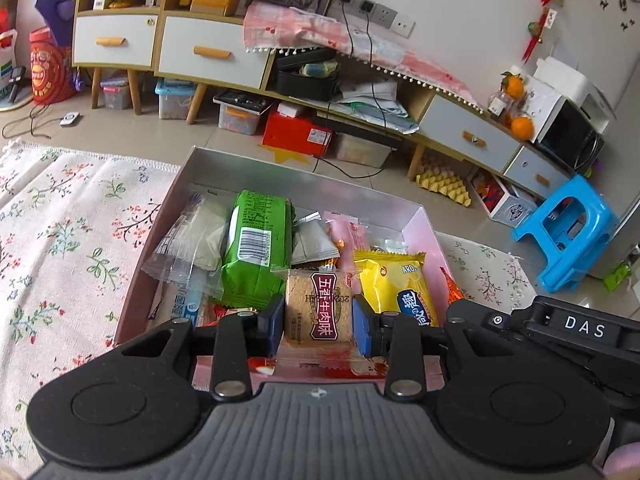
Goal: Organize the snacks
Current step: 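Open both grippers to drop the cake pack and biscuit packet into the box, then grasp the gold bar with the left gripper while the right grasps the white-silver packet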
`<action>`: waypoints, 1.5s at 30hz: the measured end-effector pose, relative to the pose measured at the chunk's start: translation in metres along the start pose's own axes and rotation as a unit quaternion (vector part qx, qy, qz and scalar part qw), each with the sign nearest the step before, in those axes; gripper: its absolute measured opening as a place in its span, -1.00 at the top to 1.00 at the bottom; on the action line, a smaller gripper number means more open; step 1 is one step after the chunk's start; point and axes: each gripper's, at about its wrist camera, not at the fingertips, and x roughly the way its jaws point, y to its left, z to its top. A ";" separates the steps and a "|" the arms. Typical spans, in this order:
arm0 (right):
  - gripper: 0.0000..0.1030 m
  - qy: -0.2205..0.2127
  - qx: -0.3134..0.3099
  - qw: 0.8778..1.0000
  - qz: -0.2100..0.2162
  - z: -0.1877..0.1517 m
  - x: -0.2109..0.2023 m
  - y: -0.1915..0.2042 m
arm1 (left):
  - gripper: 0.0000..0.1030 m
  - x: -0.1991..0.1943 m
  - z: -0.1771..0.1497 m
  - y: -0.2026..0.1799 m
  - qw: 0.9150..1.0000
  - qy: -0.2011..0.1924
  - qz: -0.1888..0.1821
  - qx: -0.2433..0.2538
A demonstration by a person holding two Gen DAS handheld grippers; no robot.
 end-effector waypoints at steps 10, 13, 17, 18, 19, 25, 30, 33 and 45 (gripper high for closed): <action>-0.15 -0.003 0.034 0.999 0.012 0.001 0.000 -0.010 | 0.16 0.000 -0.002 -0.002 1.000 -0.013 0.017 0.008; -0.19 -0.006 0.039 0.999 0.014 0.003 -0.002 -0.011 | 0.09 -0.002 -0.002 -0.004 1.000 -0.016 0.015 0.008; -0.20 -0.008 0.033 0.999 0.012 0.004 -0.005 -0.008 | -0.02 -0.002 -0.003 -0.009 1.000 -0.012 0.016 0.017; -0.24 -0.009 0.030 0.999 0.011 0.005 -0.006 -0.007 | -0.07 -0.003 -0.003 -0.010 1.000 -0.012 0.017 0.018; -0.27 -0.010 0.027 1.000 0.010 0.005 -0.009 -0.006 | -0.12 -0.004 -0.003 -0.011 1.000 -0.012 0.018 0.019; -0.41 -0.002 -0.003 1.000 0.002 0.006 -0.025 0.007 | -0.45 -0.018 -0.008 -0.020 0.999 -0.009 0.022 0.043; -0.59 0.015 -0.031 0.999 -0.008 0.004 -0.048 0.016 | -0.67 -0.039 -0.014 -0.028 0.998 -0.002 0.027 0.065; -0.63 0.028 -0.055 0.998 -0.011 0.000 -0.062 0.023 | -0.79 -0.051 -0.019 -0.032 0.997 0.010 0.034 0.073; -0.81 0.071 -0.137 0.988 -0.032 -0.024 -0.102 0.033 | -0.99 -0.081 -0.051 -0.032 0.993 0.075 0.063 0.064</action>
